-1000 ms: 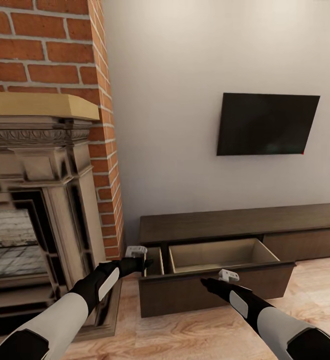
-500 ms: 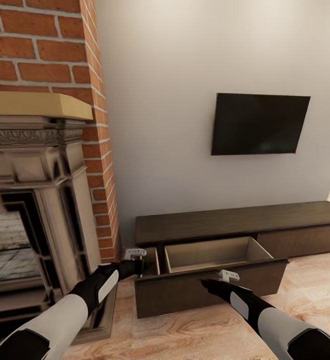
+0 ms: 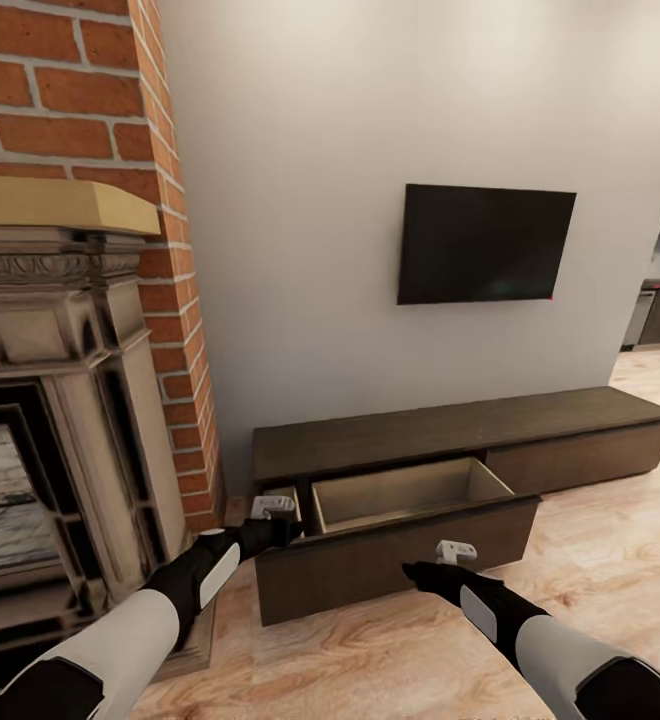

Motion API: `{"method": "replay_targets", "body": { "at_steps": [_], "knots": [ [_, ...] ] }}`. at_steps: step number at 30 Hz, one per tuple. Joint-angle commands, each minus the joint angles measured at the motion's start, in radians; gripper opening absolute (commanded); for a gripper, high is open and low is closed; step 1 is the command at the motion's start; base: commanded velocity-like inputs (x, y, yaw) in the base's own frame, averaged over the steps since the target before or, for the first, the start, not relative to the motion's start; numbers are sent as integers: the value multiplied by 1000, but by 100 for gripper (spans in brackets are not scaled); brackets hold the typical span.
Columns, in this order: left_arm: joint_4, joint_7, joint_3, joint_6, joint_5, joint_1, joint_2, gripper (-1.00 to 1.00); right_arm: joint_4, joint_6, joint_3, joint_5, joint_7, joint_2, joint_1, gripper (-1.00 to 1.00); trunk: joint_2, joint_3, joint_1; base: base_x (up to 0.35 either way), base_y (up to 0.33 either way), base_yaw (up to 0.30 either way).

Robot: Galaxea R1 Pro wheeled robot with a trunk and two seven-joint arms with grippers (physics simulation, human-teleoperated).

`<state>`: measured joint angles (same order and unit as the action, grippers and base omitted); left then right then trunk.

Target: Place each of the two pumpkins and all three candles from the living room inside a cabinet in the living room (use any cabinet), then make sure every cabinet is closed, and position the cauldron so it is next to a table in the living room.

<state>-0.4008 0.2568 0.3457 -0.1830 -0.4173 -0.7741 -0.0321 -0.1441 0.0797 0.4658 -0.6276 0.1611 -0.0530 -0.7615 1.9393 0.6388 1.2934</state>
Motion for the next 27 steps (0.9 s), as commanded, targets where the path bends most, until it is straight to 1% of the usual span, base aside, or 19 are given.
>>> {"method": "replay_targets", "body": {
  "at_steps": [1,4,13,22,27],
  "knots": [
    [1,0,4,-3,-9,-1,0,100,-1,5,4,-6,1,-1,-1,100,1,2,0,-14,4,-12],
    [6,0,4,2,-8,-1,-1,100,0,5,3,-5,0,-1,0,100,1,6,0,-7,2,-5],
    [8,-1,4,5,-8,-1,-15,100,0,13,2,-4,0,-1,0,100,1,20,0,-1,0,-1],
    [8,-3,4,11,-9,-1,-18,100,0,13,1,-6,1,-1,1,100,1,34,0,0,0,0],
    [12,-2,4,10,-10,-1,-22,100,-1,12,-2,-7,3,-2,1,100,1,38,0,0,0,0]
  ]
}}
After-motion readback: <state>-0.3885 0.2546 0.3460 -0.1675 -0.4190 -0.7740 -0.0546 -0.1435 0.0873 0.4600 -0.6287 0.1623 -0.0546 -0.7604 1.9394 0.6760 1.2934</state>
